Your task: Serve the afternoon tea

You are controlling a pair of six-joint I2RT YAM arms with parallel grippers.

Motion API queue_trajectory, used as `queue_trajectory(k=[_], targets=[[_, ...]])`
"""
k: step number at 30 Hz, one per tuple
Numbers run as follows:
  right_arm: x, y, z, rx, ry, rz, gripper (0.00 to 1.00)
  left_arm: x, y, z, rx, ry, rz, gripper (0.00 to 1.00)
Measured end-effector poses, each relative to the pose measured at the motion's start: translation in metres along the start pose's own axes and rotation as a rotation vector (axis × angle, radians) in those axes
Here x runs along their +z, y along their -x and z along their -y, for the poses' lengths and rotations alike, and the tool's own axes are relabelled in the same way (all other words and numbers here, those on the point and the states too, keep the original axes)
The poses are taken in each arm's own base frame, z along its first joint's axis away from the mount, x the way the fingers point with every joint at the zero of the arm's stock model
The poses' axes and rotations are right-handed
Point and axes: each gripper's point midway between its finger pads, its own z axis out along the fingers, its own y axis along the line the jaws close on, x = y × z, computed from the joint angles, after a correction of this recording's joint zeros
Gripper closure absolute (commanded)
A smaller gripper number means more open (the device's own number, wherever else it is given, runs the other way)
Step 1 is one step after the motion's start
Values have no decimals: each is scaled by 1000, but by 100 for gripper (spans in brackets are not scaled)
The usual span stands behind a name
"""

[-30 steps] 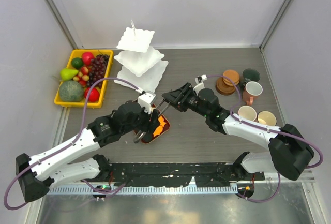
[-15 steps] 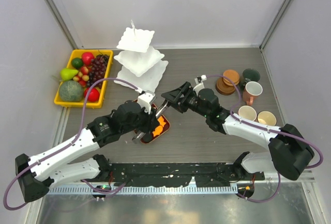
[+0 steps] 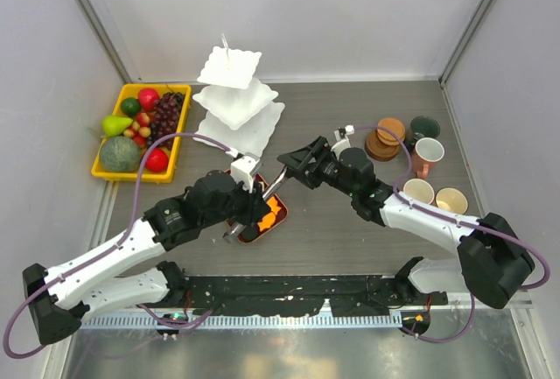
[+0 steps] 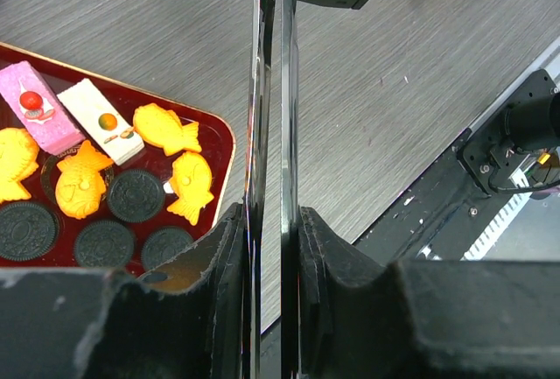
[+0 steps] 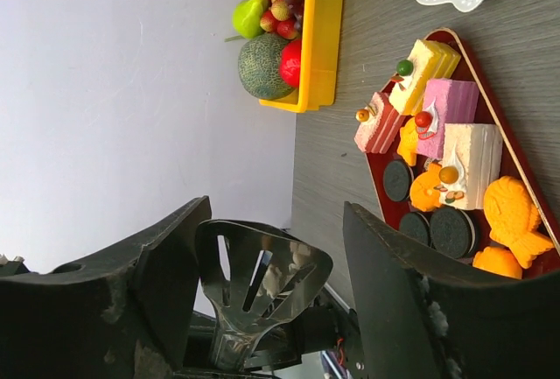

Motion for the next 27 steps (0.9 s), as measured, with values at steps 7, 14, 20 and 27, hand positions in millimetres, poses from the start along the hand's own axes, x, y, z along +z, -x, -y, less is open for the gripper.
queue_trajectory(k=[7,14,20,27], targets=[[-1,0,1,0,-1,0,65,5,-6,-2,6,12,-27,97],[-2,-3,4,16,-2,-7,92,6,-9,-5,14,23,-41,86],[-2,-3,2,19,10,-14,95,4,-8,-4,17,20,-34,72],[-3,-4,0,18,16,-19,95,4,-8,-5,17,21,-37,63]])
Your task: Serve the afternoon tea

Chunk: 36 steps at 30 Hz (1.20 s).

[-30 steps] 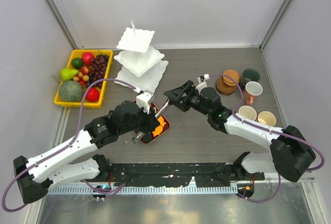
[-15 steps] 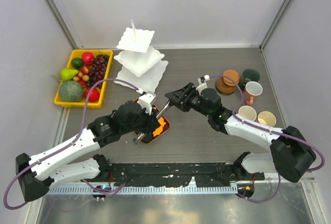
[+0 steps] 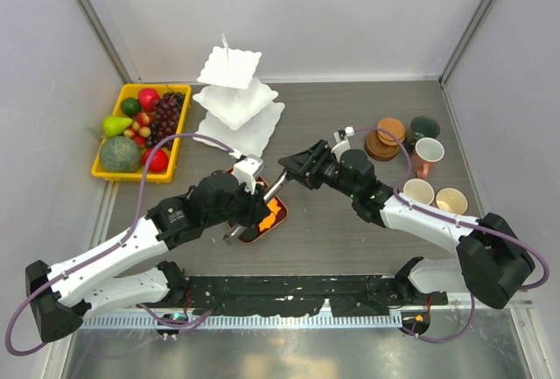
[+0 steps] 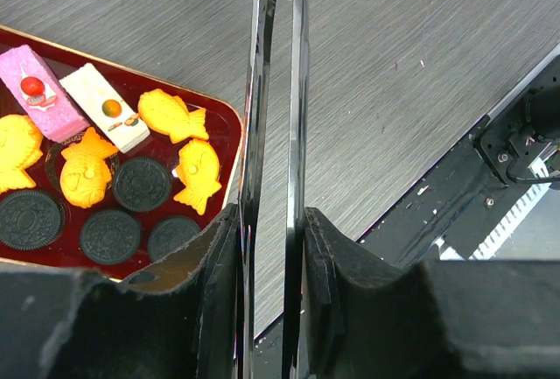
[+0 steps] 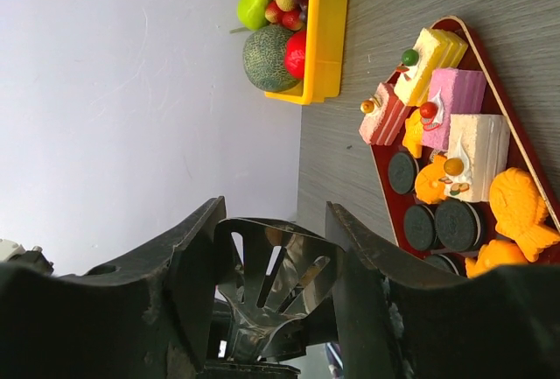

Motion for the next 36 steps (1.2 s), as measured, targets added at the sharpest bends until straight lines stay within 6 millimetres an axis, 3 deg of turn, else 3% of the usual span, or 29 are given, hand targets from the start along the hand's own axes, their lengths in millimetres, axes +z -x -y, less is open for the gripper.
queue_trajectory(k=[5,10,18,36], targets=[[0,-2,1,-9,0,-9,95,-1,0,-2,-17,-4,-21,54],[-1,-2,3,-18,-4,-15,95,-4,6,2,-38,-36,-35,52],[-1,-3,4,-20,-2,-21,95,0,-4,0,-38,-34,-83,46],[0,-8,10,-4,-9,-41,95,1,-15,-4,25,-35,-134,49]])
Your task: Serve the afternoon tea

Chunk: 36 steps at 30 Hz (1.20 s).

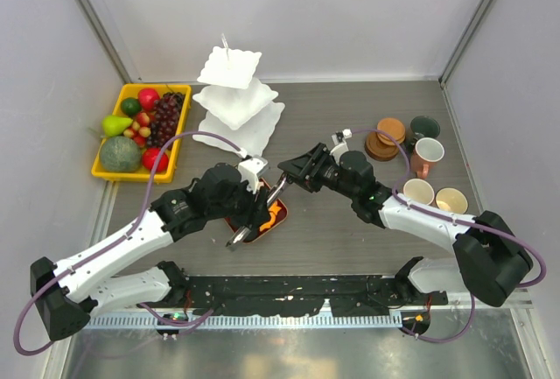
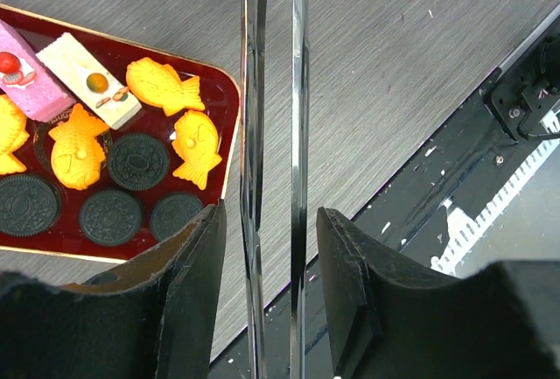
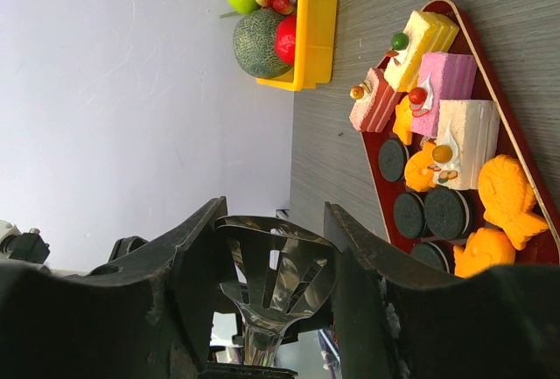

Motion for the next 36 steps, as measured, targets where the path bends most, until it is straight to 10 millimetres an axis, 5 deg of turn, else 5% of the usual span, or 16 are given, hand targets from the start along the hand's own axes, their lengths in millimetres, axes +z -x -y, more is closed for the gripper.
queue_trajectory(k=[9,15,23,30,36], targets=[[0,0,-1,4,5,0,95,2,-10,-1,12,-4,-46,55],[0,0,-1,4,6,0,93,2,-13,-2,14,-1,-62,73],[-3,5,0,6,14,-26,33,-2,-12,-1,5,-3,-49,90],[-44,73,28,-95,-115,125,1,-20,-10,-9,-21,20,-14,92],[-106,122,41,-320,-365,257,5,-30,-10,-35,-99,98,8,96]])
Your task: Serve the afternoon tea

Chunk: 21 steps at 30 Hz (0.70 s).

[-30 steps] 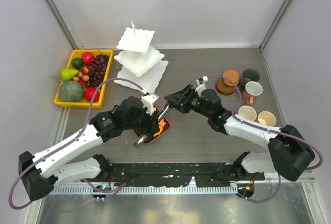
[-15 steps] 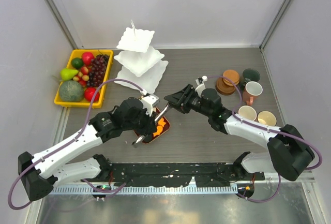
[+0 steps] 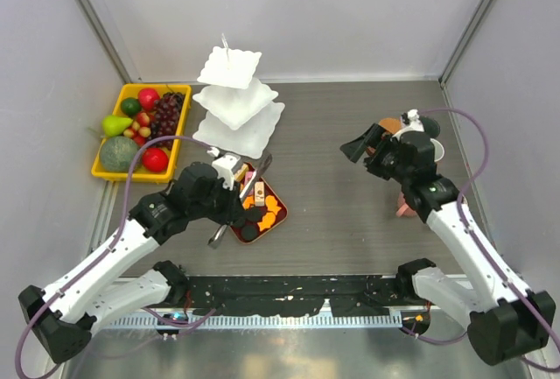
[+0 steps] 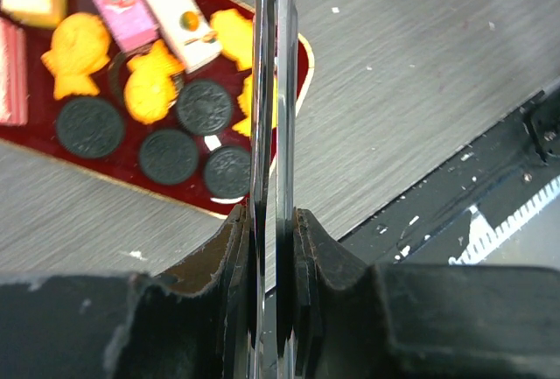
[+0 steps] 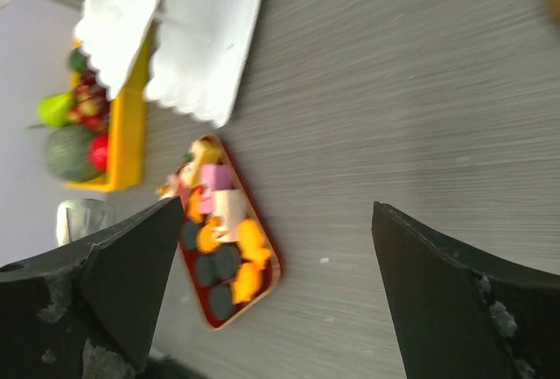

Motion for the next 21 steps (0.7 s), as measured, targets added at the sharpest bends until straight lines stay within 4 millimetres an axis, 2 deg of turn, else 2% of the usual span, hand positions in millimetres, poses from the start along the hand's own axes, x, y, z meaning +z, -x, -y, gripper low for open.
queue_trajectory(k=[5,11,15,18,21], targets=[[-52,43,17,-204,-183,167,5,-2,-10,-27,-88,85,-44,98],[-123,69,40,-365,-358,339,4,-9,-29,-48,-114,204,-137,100],[-167,91,43,-441,-447,455,5,-19,-32,-59,-107,283,-187,100],[-186,103,45,-488,-504,513,4,-24,-34,-66,-98,326,-208,100],[-195,104,53,-521,-549,529,5,-27,-44,-70,-92,349,-257,100]])
